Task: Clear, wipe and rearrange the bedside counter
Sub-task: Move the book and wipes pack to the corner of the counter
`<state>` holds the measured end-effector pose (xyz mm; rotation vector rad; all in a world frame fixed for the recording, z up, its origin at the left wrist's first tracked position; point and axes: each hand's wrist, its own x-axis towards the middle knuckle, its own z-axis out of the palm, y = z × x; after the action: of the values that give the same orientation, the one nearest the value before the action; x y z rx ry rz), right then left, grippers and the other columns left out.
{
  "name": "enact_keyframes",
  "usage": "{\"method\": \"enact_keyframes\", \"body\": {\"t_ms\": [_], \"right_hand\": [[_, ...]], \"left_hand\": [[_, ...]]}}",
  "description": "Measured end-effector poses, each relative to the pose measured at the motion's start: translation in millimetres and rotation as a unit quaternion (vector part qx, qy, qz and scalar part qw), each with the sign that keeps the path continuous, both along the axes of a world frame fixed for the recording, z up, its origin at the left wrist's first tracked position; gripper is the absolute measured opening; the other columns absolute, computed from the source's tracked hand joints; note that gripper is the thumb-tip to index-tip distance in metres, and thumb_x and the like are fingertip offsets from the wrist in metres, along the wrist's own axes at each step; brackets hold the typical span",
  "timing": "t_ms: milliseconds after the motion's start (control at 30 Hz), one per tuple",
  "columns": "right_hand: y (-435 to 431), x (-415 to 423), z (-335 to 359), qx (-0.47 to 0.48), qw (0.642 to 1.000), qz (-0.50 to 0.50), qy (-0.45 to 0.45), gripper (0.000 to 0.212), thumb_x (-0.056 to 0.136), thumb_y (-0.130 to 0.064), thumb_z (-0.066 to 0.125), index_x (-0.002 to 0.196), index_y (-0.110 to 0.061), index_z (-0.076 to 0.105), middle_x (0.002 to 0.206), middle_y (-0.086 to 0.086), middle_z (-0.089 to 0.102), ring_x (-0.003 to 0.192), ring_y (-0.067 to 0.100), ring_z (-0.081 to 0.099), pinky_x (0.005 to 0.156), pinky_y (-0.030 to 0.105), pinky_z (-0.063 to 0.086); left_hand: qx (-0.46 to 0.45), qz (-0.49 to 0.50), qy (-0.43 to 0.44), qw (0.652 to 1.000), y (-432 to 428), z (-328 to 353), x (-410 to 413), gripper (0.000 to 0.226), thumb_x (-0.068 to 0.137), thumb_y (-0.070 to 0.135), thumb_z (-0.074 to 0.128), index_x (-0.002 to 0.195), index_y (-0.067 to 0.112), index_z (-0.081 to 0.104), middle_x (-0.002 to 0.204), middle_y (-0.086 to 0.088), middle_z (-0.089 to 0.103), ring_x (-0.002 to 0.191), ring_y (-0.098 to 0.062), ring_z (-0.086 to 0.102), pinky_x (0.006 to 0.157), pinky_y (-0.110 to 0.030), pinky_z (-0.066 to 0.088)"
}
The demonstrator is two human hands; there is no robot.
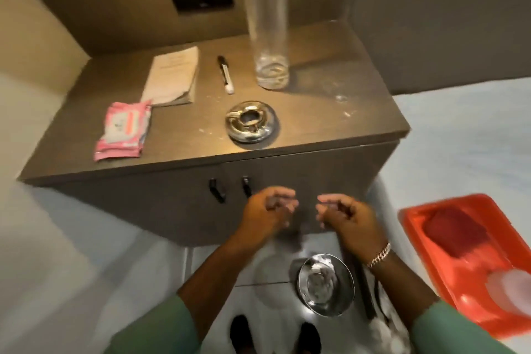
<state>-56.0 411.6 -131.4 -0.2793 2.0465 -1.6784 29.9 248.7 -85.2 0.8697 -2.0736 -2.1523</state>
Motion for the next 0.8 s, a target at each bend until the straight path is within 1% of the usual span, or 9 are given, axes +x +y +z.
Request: {"method": "enact_keyframes", "body": {"t_ms": [133, 267, 400, 500, 533, 600, 667, 733, 800], "right_hand": [[-89, -9, 81, -0.102, 0.991, 0.072, 0.041, 0.018, 0.085, 0.007, 0.062, 0.097, -0.004, 0.068, 0.076, 0.017, 0.068, 0.062, 0.013, 0.067, 0.060, 0.024, 0.058], [-195, -19, 124, -0.105, 0.984, 0.109, 0.096, 0.016, 0.083, 0.004, 0.066, 0.094, -0.006, 0.070, 0.080, 0.015, 0.069, 0.068, 0.021, 0.068, 0.063, 0.029, 0.060], [-307, -51, 128, -0.014, 0.986, 0.053, 0.155, 0.016, 0.078, 0.003, 0.069, 0.093, -0.004, 0.073, 0.086, 0.012, 0.072, 0.077, 0.022, 0.067, 0.080, 0.041, 0.060], [-374, -79, 121, 0.129, 0.973, 0.024, 0.189, 0.015, 0.077, -0.010, 0.072, 0.092, -0.009, 0.073, 0.099, 0.011, 0.074, 0.092, 0.024, 0.068, 0.083, 0.034, 0.057], [-389, -85, 116, 0.178, 0.964, 0.022, 0.199, 0.016, 0.077, -0.014, 0.072, 0.092, -0.008, 0.072, 0.100, 0.010, 0.073, 0.091, 0.026, 0.067, 0.077, 0.030, 0.054], [-413, -92, 107, 0.254, 0.946, 0.029, 0.202, 0.025, 0.075, -0.020, 0.074, 0.096, -0.007, 0.070, 0.100, 0.012, 0.071, 0.081, 0.029, 0.063, 0.067, 0.028, 0.050], [-427, -94, 103, 0.309, 0.928, 0.032, 0.206, 0.031, 0.073, -0.021, 0.077, 0.100, -0.008, 0.069, 0.100, 0.013, 0.070, 0.082, 0.030, 0.065, 0.068, 0.032, 0.056], [-437, -100, 101, 0.329, 0.923, 0.010, 0.201, 0.029, 0.073, -0.018, 0.077, 0.098, -0.009, 0.068, 0.101, 0.012, 0.068, 0.088, 0.030, 0.066, 0.067, 0.032, 0.055], [-443, -108, 102, 0.327, 0.928, -0.011, 0.177, 0.025, 0.074, -0.017, 0.078, 0.095, -0.009, 0.066, 0.102, 0.012, 0.069, 0.090, 0.030, 0.065, 0.064, 0.030, 0.049]], "left_hand": [[-0.042, 0.149, 0.100, 0.983, -85, 58, 8, 0.015, 0.087, -0.001, 0.057, 0.099, 0.006, 0.062, 0.101, -0.019, 0.067, 0.093, -0.025, 0.064, 0.078, -0.037, 0.052], [-0.113, 0.259, 0.147, 0.948, -186, 96, 1, 0.015, 0.086, 0.002, 0.056, 0.092, 0.012, 0.065, 0.095, -0.012, 0.070, 0.090, -0.021, 0.069, 0.076, -0.032, 0.057], [-0.228, 0.321, 0.148, 0.907, -279, 100, -39, 0.011, 0.083, 0.007, 0.058, 0.087, 0.013, 0.066, 0.095, -0.005, 0.070, 0.088, -0.022, 0.068, 0.065, -0.027, 0.056], [-0.332, 0.280, 0.057, 0.899, -339, 91, -76, 0.006, 0.082, 0.010, 0.059, 0.085, 0.012, 0.064, 0.091, -0.009, 0.069, 0.083, -0.027, 0.063, 0.064, -0.024, 0.047], [-0.336, 0.251, 0.026, 0.907, -353, 86, -86, 0.006, 0.083, 0.016, 0.062, 0.084, 0.010, 0.063, 0.094, -0.013, 0.070, 0.086, -0.029, 0.064, 0.068, -0.027, 0.050], [-0.322, 0.202, -0.033, 0.924, -378, 75, -106, 0.023, 0.085, 0.030, 0.063, 0.090, 0.008, 0.062, 0.103, -0.017, 0.070, 0.094, -0.033, 0.065, 0.076, -0.035, 0.053], [-0.300, 0.207, -0.100, 0.926, -396, 69, -116, 0.035, 0.082, 0.034, 0.064, 0.104, 0.007, 0.060, 0.109, -0.016, 0.068, 0.096, -0.034, 0.066, 0.073, -0.031, 0.050], [-0.244, 0.218, -0.124, 0.937, -413, 65, -122, 0.028, 0.077, 0.031, 0.062, 0.096, 0.010, 0.062, 0.095, -0.012, 0.073, 0.083, -0.030, 0.070, 0.074, -0.036, 0.057], [-0.178, 0.227, -0.106, 0.952, -422, 65, -125, 0.016, 0.072, 0.024, 0.062, 0.081, 0.011, 0.064, 0.080, -0.008, 0.073, 0.072, -0.026, 0.070, 0.077, -0.041, 0.060]]}}
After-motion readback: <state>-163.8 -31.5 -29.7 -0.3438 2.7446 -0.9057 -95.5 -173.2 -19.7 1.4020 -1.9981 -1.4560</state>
